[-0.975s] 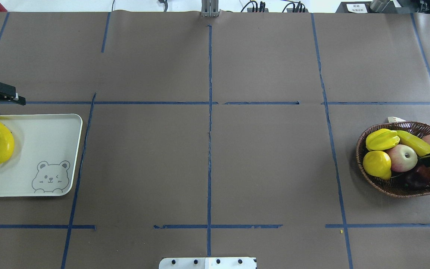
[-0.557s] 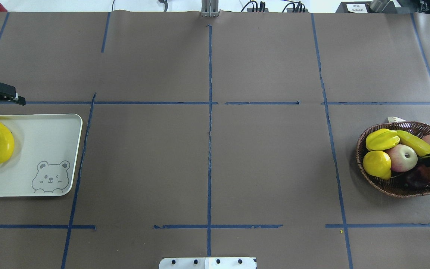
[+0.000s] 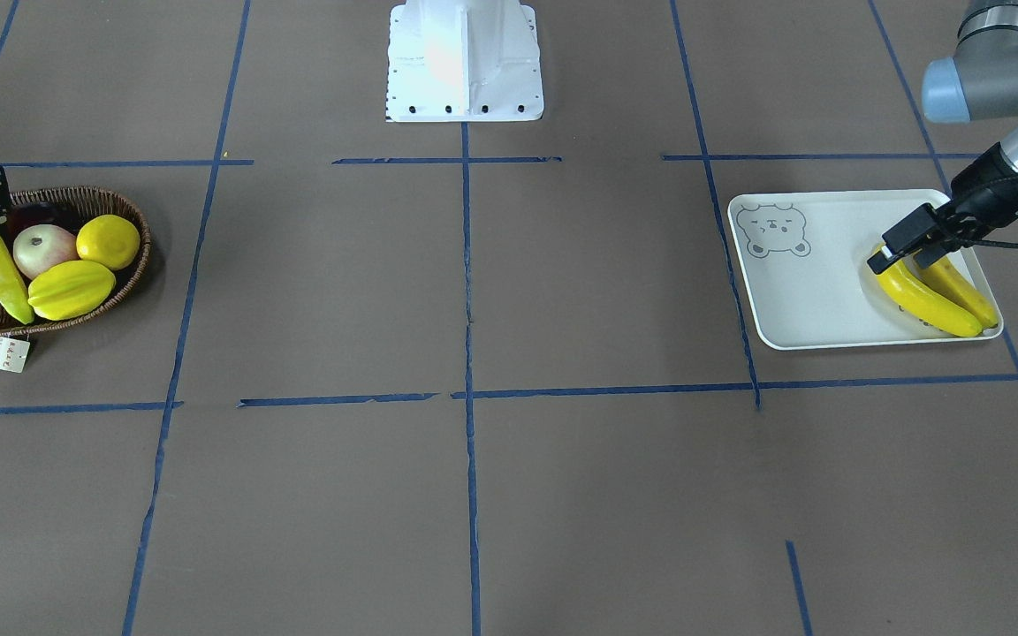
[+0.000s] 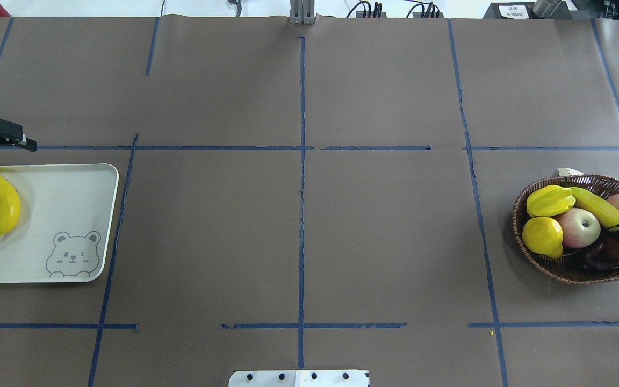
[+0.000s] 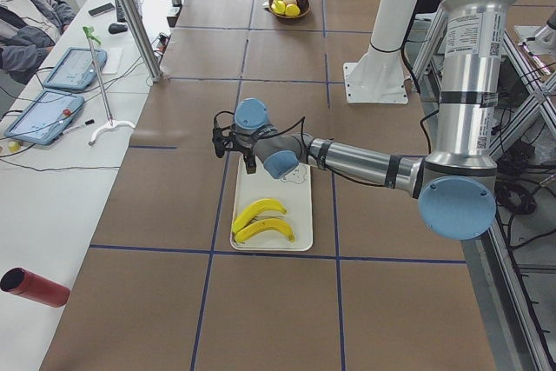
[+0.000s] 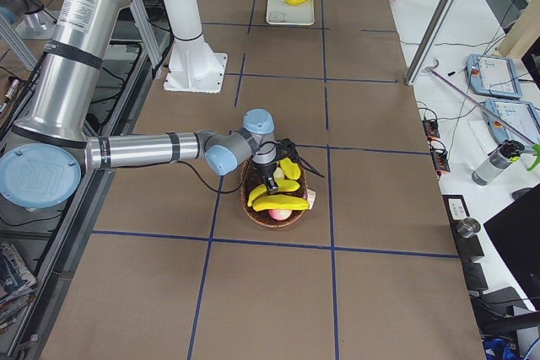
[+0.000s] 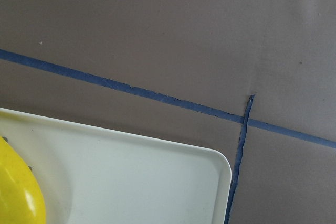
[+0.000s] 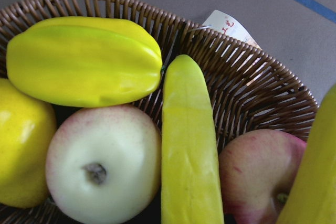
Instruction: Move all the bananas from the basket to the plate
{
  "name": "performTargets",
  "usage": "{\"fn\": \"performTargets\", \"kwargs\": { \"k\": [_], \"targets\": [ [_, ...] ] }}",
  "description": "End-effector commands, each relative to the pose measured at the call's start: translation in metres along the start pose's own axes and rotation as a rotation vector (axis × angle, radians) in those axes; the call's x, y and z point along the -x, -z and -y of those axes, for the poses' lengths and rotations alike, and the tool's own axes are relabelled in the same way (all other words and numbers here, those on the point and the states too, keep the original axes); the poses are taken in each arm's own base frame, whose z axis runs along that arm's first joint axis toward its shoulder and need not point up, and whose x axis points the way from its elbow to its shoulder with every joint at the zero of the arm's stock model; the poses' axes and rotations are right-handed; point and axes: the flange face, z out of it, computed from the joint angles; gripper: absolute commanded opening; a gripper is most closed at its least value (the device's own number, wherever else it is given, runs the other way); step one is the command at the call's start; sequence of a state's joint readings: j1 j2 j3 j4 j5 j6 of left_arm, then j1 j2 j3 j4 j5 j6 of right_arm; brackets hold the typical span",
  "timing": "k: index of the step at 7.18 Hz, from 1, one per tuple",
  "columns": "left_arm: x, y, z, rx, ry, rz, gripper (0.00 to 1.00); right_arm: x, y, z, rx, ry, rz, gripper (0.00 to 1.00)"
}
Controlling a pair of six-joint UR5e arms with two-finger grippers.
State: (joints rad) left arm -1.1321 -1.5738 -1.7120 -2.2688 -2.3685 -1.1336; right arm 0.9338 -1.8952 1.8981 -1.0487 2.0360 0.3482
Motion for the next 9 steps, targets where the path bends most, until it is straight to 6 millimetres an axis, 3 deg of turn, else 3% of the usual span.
{"fn": "performTargets", "kwargs": {
  "k": [1,2,3,6,8,9],
  "targets": [
    [0.000,0.000,0.000,0.000,0.000,0.000,1.00,0.001,-0.002,-0.001,0.006,0.004,0.004,0.42],
    [0.000,0.000,0.000,0.000,0.000,0.000,1.00,0.003,0.002,0.001,-0.002,0.004,0.011,0.19],
    [-0.001,0.000,0.000,0.000,-0.001,-0.001,1.00,0.008,0.013,0.005,-0.021,0.007,0.027,0.05],
    [-0.005,0.001,0.001,-0.001,-0.009,-0.009,1.00,-0.015,0.065,0.014,-0.101,-0.085,0.122,0.03],
    [-0.020,0.002,0.001,0.005,-0.030,-0.034,1.00,0.008,0.083,0.053,-0.144,-0.144,0.204,0.03],
    [-0.033,0.003,0.004,0.001,-0.038,-0.049,1.00,0.025,0.095,0.083,-0.167,-0.204,0.265,0.04]
  ]
}}
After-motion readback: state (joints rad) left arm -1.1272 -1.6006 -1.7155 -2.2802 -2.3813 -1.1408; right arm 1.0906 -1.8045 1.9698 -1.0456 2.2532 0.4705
